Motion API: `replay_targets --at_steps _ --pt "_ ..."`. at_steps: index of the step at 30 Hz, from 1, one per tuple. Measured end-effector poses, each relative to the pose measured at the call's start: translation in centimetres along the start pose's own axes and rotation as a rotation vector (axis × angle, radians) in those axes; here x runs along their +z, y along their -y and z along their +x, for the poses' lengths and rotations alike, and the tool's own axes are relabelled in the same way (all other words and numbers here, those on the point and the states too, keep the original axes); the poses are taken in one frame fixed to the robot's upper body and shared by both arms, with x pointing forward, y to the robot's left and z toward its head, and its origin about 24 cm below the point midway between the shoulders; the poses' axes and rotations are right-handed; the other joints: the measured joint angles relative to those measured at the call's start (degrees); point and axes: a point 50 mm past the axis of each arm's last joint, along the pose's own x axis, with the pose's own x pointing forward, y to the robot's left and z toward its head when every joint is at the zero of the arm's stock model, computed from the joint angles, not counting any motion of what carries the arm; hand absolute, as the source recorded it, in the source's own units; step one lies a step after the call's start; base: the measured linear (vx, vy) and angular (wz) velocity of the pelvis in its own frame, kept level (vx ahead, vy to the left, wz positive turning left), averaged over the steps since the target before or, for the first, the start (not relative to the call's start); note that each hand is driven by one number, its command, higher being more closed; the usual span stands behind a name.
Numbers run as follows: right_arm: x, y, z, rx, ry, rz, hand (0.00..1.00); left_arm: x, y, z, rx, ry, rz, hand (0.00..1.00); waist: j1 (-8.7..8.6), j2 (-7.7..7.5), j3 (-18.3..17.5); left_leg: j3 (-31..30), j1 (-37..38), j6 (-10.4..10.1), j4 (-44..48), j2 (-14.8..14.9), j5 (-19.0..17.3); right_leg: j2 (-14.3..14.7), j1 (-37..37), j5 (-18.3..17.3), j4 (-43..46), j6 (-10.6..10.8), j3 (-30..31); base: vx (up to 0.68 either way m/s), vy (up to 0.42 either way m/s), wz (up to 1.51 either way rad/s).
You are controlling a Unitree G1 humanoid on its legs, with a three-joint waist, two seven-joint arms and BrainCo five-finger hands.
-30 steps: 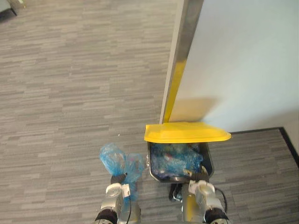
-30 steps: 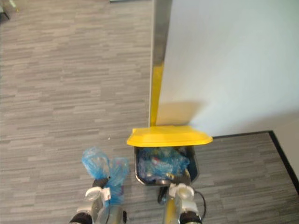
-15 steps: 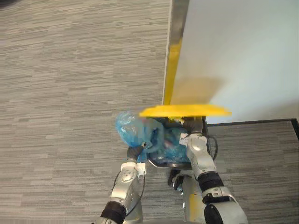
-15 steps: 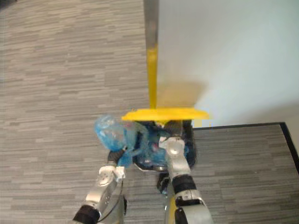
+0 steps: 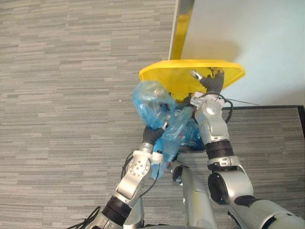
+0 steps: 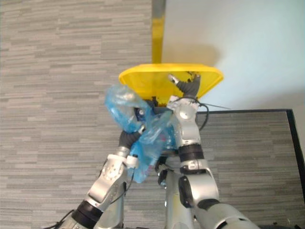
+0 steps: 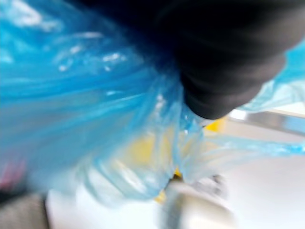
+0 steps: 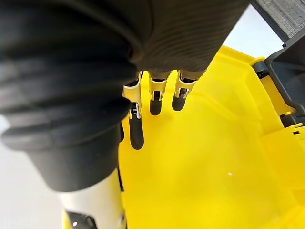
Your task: Gather rubbish on tea table into small bin, then transfer packed bag to large trash can.
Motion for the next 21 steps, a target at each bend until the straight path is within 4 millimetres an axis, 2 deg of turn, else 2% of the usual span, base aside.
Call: replay_targets --at_steps 2,4,11,17,21 --pt "0.4 -0.4 0.6 -0.007 -0.011 0.007 0.0 1.5 1.3 0.5 -0.056 0.075 -0.018 1.0 -0.11 -0.03 0.02 0.0 -0.16 -0.09 0.28 0.01 -0.01 0.01 -0.04 0.11 0.0 0.12 0.1 -0.04 0.005 0.0" --pt "0.5 -0.5 0.9 -0.01 -0.016 0.012 0.0 2.0 1.8 0.5 -0.072 0.097 -0.032 1.0 -0.16 -0.05 0.03 0.02 -0.21 -0.1 0.34 0.01 -0.02 0.02 -0.07 0.12 0.0 0.12 0.14 -0.03 0.004 -0.01" --pt "1.4 -1.3 2.0 -0.018 -0.038 0.041 0.0 2.2 2.3 0.8 -0.089 0.106 -0.034 1.0 -0.52 -0.83 0.48 0.64 -0.15 -0.13 0.39 0.08 -0.02 0.24 -0.12 0.52 -0.36 0.03 0.59 -0.02 -0.001 -0.02" --pt "1.8 -1.5 2.2 -0.012 -0.036 0.049 0.0 -0.3 2.1 2.8 -0.108 0.0 0.06 1.0 -0.52 -1.15 0.66 1.82 -0.55 -0.4 0.9 0.04 -0.15 0.83 -0.45 2.01 -1.82 -0.03 1.99 -0.04 0.013 -0.11" --pt "4.0 -2.8 2.6 0.018 0.017 0.075 0.0 -0.6 1.0 4.8 -0.077 -0.029 0.153 1.0 -1.66 -2.51 1.91 2.55 -3.74 -0.56 2.37 0.04 -0.25 1.43 -2.69 3.85 -3.57 0.03 3.03 -0.06 0.0 -0.13"
